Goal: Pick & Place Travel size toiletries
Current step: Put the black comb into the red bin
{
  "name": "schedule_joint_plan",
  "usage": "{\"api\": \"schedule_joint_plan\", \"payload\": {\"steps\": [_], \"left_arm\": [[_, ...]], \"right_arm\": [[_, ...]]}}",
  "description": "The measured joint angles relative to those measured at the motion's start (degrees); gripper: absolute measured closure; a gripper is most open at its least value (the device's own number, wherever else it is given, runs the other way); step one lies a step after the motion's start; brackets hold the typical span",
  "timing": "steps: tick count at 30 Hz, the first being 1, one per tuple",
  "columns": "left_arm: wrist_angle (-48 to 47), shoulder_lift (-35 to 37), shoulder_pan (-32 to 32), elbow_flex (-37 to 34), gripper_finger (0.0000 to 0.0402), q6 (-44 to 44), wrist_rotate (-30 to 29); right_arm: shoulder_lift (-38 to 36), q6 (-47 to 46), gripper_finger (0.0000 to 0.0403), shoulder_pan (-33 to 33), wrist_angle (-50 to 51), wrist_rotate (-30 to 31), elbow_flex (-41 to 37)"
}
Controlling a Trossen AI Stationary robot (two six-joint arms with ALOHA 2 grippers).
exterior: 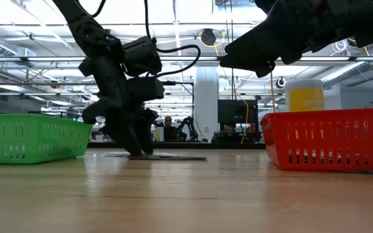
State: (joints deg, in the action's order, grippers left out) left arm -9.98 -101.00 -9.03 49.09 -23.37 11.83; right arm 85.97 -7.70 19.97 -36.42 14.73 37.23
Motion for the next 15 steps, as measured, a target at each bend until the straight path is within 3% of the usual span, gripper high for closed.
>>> {"api": "schedule_joint_plan", "payload": {"steps": [8,15], "left_arm": [[0.5,-1.6,0.0,0.1,0.0277,-3.6,0.5],[1.4,-0.3,-0.1,-0.1,0.0360,-2.8,-4.1]], "right_arm": [[0.0,-0.1,0.0231,0.0,0.8,0.0,0.0],[0.0,-0.1,0.0232,0.0,1.3,0.0,0.0]]}}
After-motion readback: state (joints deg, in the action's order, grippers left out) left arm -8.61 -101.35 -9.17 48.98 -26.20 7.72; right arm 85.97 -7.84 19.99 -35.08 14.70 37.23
